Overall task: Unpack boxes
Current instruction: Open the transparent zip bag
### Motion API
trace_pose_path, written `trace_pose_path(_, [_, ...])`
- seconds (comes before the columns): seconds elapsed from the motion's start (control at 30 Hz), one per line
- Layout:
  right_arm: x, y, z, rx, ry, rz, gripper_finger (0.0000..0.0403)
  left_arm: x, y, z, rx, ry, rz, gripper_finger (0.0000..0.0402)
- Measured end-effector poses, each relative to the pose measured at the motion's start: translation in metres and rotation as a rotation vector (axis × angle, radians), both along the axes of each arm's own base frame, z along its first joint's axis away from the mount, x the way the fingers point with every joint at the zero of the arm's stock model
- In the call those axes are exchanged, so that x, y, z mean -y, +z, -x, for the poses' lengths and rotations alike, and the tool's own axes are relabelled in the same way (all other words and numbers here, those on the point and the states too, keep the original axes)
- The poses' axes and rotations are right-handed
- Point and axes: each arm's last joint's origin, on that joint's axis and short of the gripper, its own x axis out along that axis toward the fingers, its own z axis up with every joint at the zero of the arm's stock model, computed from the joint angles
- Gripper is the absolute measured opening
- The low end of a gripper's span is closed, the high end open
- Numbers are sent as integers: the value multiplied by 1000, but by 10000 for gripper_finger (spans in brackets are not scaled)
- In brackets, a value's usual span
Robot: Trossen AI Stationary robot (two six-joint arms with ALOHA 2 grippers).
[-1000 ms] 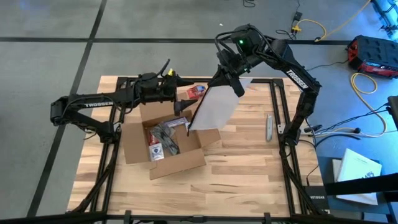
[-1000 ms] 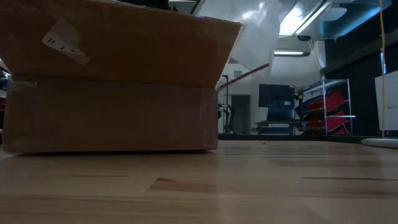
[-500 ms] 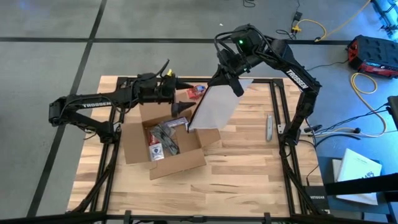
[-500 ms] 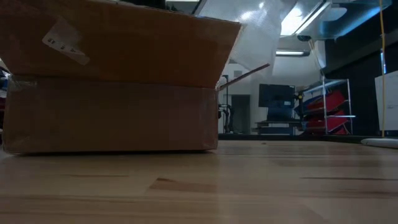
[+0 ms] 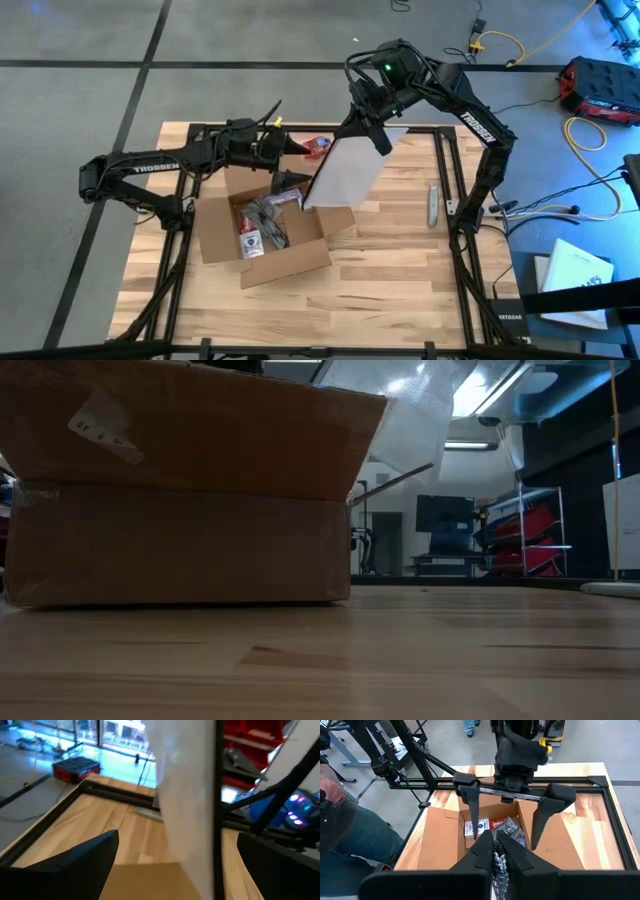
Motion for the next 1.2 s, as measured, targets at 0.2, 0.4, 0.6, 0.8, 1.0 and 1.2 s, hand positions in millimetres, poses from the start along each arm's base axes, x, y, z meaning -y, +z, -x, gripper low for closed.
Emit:
trace_pose_path(0.2, [0,0,0,2,0,2,0,-1,-5,1,-54,22,-58,395])
trace_pose_path(0.4, [0,0,0,1,-4,5,0,-1,-9,0,-78,22,-54,395])
trace_pose_path(0.6, [1,0,0,-2,-16,13,0,-3,-15,-6,-96,22,-46,395])
trace_pose_path(0.8, [1,0,0,-4,-20,16,0,-3,-16,-8,-99,22,-44,395])
trace_pose_path(1.0, [1,0,0,-6,-25,15,0,-5,-14,0,-116,27,-69,395])
trace_pose_path(1.2, [1,0,0,-8,-26,15,0,-16,0,16,-69,64,-18,395])
